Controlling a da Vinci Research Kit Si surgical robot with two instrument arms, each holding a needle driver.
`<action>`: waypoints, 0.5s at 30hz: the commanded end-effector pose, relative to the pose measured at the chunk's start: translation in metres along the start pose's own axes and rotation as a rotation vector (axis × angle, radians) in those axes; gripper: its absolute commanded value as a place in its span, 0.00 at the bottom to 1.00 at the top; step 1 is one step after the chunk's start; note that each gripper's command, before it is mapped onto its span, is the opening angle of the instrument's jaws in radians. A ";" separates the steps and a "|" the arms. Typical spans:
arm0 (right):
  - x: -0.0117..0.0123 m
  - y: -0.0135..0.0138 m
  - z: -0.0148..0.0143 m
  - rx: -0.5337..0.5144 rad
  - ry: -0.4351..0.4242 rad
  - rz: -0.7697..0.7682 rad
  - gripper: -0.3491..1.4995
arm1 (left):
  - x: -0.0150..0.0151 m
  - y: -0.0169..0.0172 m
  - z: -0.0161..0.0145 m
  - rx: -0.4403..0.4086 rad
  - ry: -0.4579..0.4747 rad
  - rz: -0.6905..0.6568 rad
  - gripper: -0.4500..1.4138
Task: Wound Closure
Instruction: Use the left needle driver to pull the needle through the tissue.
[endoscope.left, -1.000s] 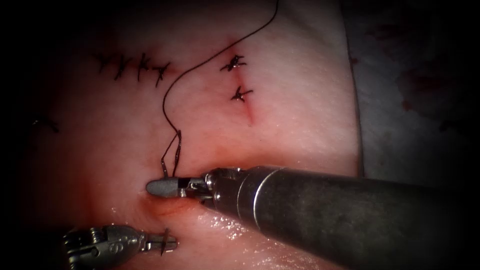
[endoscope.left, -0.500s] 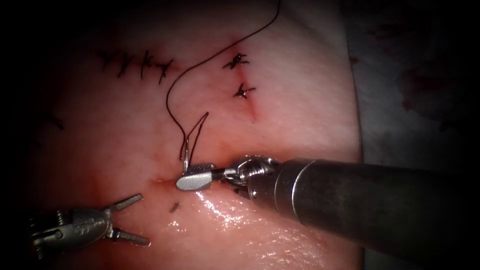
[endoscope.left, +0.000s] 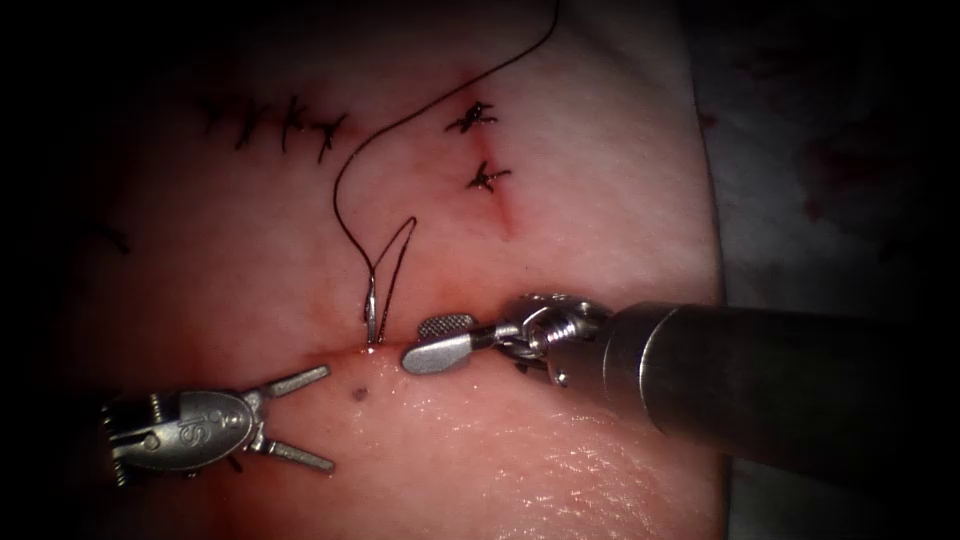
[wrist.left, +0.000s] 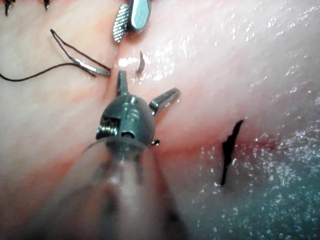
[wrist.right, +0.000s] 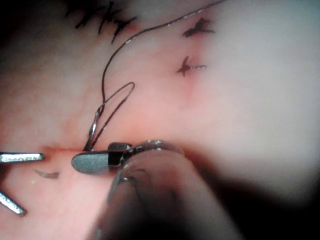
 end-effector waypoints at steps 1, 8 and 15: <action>0.0007 0.0001 0.0005 0.000 0.011 -0.007 0.86 | -0.0002 -0.0002 0.0011 -0.006 0.006 0.003 0.46; 0.0021 -0.0002 -0.0019 0.012 0.055 -0.037 0.82 | 0.0004 -0.0011 0.0033 -0.027 0.032 0.016 0.37; 0.0014 -0.0009 -0.0033 0.026 0.060 -0.075 0.80 | -0.0006 -0.0028 0.0040 -0.027 0.035 0.022 0.27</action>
